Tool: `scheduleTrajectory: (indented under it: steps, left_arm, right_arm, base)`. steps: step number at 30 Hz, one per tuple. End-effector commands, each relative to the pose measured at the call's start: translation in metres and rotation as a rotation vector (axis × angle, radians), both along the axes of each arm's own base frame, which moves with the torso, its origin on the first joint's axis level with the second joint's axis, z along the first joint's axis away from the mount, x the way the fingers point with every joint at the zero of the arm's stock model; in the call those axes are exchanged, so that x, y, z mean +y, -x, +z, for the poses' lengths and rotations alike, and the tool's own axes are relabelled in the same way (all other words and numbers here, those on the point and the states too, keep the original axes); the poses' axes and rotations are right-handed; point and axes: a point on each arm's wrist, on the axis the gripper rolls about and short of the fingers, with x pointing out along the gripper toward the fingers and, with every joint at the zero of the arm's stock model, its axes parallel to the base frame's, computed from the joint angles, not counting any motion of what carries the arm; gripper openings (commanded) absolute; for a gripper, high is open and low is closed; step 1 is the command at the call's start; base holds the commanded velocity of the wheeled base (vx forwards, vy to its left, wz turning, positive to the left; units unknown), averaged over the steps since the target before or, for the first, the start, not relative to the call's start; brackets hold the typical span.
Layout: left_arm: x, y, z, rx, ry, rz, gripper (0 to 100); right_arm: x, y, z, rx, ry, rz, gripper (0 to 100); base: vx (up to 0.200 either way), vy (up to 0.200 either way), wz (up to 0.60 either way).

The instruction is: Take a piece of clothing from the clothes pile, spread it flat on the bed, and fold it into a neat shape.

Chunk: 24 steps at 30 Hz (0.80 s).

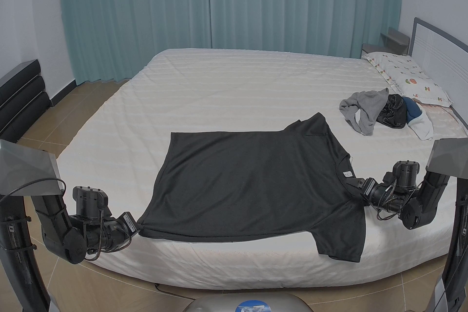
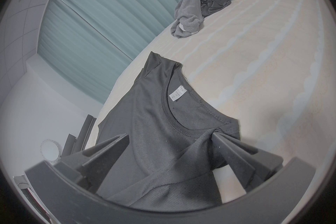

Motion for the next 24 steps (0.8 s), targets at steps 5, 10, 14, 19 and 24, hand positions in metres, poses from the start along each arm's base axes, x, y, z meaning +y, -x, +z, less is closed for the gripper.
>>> scheduleTrajectory:
  steps: [5, 10, 14, 19, 24]
  left_arm:
    - [0.000, 0.000, 0.000, 0.000, 0.001, 0.001, 0]
    - [0.000, 0.000, 0.000, 0.001, 0.002, 0.000, 0]
    - [0.000, 0.000, 0.000, 0.002, 0.002, 0.000, 0]
    - [0.000, 0.000, 0.000, 0.001, 0.002, 0.000, 0]
    - [0.000, 0.000, 0.000, 0.002, 0.002, 0.000, 0]
  right_arm:
    - [-0.009, 0.039, 0.016, 0.038, 0.006, 0.012, 100]
    - [-0.013, 0.073, 0.006, 0.092, 0.029, 0.118, 100]
    - [-0.010, 0.094, 0.006, 0.082, -0.014, 0.204, 100]
    - [-0.007, 0.101, -0.004, 0.096, 0.003, 0.260, 100]
    - [-0.006, 0.103, -0.014, 0.102, 0.039, 0.295, 100]
  base:
    - [0.000, 0.000, 0.00]
    - [0.000, 0.000, 0.00]
    - [0.000, 0.000, 0.00]
    - [0.000, 0.000, 0.00]
    - [0.000, 0.000, 0.00]
